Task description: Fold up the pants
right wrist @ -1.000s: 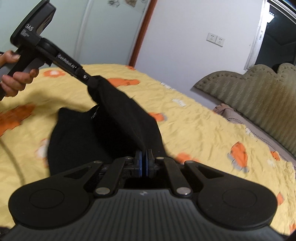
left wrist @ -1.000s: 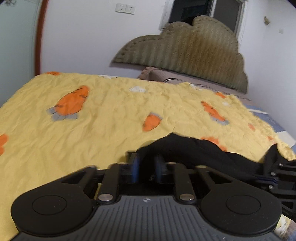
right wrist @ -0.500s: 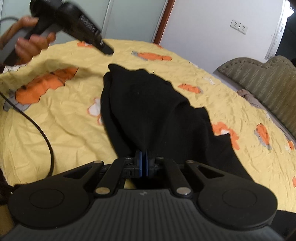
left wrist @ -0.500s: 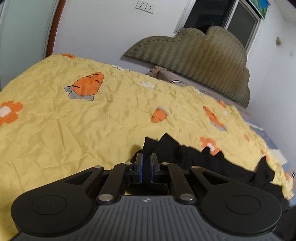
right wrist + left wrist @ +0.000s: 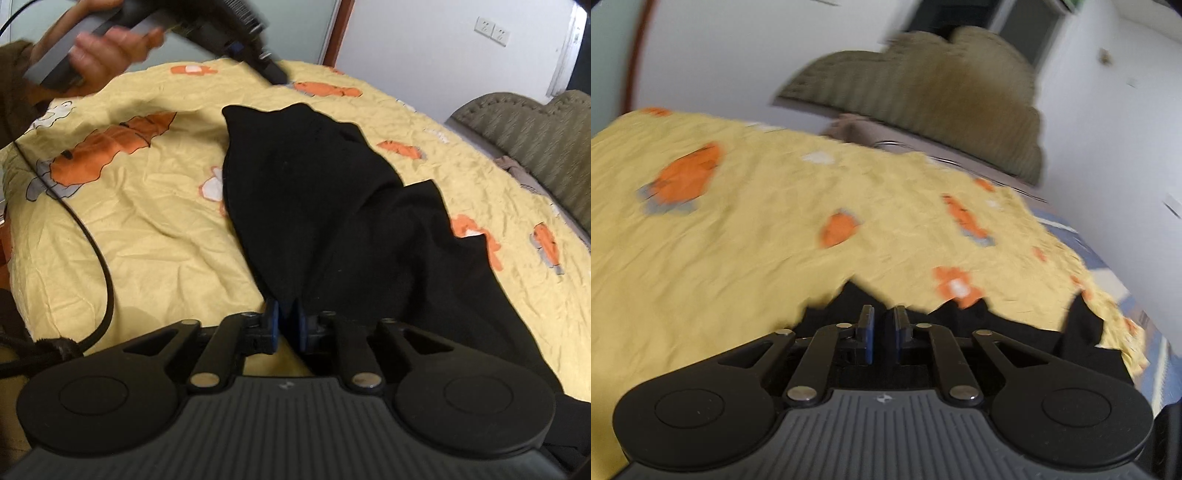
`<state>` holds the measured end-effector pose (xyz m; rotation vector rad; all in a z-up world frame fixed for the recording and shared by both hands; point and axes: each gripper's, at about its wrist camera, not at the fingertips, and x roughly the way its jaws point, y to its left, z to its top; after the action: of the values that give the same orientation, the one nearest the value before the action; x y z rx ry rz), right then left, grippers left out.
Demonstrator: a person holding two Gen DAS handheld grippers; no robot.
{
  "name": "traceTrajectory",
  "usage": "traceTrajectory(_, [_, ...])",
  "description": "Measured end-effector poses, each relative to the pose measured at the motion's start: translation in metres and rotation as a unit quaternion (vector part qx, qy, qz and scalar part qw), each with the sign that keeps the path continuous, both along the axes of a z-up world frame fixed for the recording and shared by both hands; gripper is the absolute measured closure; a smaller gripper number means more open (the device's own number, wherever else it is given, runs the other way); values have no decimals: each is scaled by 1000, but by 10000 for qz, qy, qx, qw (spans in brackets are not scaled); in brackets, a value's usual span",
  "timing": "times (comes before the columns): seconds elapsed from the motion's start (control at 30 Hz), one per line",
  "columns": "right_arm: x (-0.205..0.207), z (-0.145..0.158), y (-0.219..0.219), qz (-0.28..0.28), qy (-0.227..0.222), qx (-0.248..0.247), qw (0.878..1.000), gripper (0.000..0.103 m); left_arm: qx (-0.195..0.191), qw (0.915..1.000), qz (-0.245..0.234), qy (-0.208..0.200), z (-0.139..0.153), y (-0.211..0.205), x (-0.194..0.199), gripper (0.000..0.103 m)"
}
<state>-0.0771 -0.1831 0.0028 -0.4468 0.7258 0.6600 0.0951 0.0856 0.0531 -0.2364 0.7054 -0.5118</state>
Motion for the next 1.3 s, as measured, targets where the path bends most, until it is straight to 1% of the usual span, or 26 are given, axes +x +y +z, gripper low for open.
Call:
traceTrajectory(0.03, [1, 0, 1, 46, 26, -3, 10000, 82, 112, 9999, -57, -1, 2, -9, 11, 80])
traceTrajectory(0.07, [1, 1, 2, 84, 40, -30, 10000, 82, 235, 9996, -165, 2, 3, -18, 23, 61])
traceTrajectory(0.1, [1, 0, 2, 110, 27, -59, 9999, 82, 392, 9989, -236, 28, 2, -27, 37, 46])
traceTrajectory(0.13, [1, 0, 2, 106, 25, -60, 9999, 82, 550, 9983, -158, 93, -1, -33, 49, 22])
traceTrajectory(0.17, [1, 0, 1, 80, 35, -34, 10000, 82, 667, 9976, -94, 143, -4, -38, 60, 18])
traceTrajectory(0.23, [1, 0, 0, 31, 36, 17, 10000, 82, 811, 9960, -109, 358, -14, -44, 79, 18])
traceTrajectory(0.27, [1, 0, 0, 8, 32, 37, 10000, 82, 817, 9952, -152, 520, -20, -46, 86, 18])
traceTrajectory(0.33, [1, 0, -2, -58, 29, 96, 9999, 82, 661, 9932, -305, 913, -32, -46, 96, 20])
traceTrajectory(0.37, [2, -1, -3, -95, 43, 134, 9999, 82, 604, 9914, -414, 1087, -37, -47, 98, 39])
traceTrajectory(0.4, [3, -1, -4, -118, 45, 150, 9998, 82, 688, 9893, -431, 1210, -43, -50, 99, 55])
traceTrajectory(0.43, [3, -1, -4, -127, 32, 159, 9998, 82, 928, 9869, -335, 1280, -49, -54, 100, 79])
traceTrajectory(0.47, [3, -2, -4, -125, 20, 152, 9998, 82, 1090, 9849, -231, 1328, -53, -56, 101, 85])
traceTrajectory(0.5, [4, -2, -5, -123, 13, 149, 9998, 82, 1061, 9847, -153, 1376, -57, -54, 102, 88])
traceTrajectory(0.53, [5, -3, -5, -130, 18, 160, 9998, 81, 885, 9862, -92, 1399, -59, -50, 102, 91])
traceTrajectory(0.63, [7, -2, -6, -186, 42, 217, 9996, 79, 317, 9914, 107, 1264, -52, -30, 96, 94])
traceTrajectory(0.73, [7, -3, -6, -214, 43, 220, 9995, 75, 331, 9924, 494, 1077, -44, -13, 90, 95])
traceTrajectory(0.87, [8, -3, -7, -234, 62, 235, 9994, 71, -13, 9883, 1095, 1063, -38, 23, 77, 96])
traceTrajectory(0.97, [8, -4, -6, -244, 54, 234, 9994, 62, -196, 9829, 1556, 969, -39, 46, 64, 96])
traceTrajectory(1.0, [8, -5, -6, -240, 30, 209, 9995, 59, -226, 9813, 1605, 1036, -44, 48, 67, 96])
traceTrajectory(1.03, [7, -6, -6, -238, 7, 185, 9995, 58, -197, 9812, 1532, 1160, -51, 47, 73, 96])
traceTrajectory(1.07, [7, -6, -6, -239, -6, 169, 9996, 56, -98, 9811, 1473, 1251, -58, 45, 80, 95])
traceTrajectory(1.1, [8, -7, -6, -244, -6, 173, 9996, 55, -18, 9790, 1518, 1360, -63, 43, 85, 94])
traceTrajectory(1.13, [9, -7, -7, -254, 8, 176, 9995, 54, -47, 9777, 1542, 1425, -65, 44, 86, 93])
traceTrajectory(1.17, [10, -6, -7, -282, 19, 172, 9995, 52, -144, 9779, 1570, 1373, -62, 46, 85, 92])
traceTrajectory(1.23, [10, -1, -9, -339, -27, 199, 9992, 51, -317, 9794, 1698, 1044, -52, 53, 75, 91])
traceTrajectory(1.3, [11, 10, -17, -438, -38, 425, 9981, 49, 7, 9767, 2015, 735, -40, 58, 62, 91])
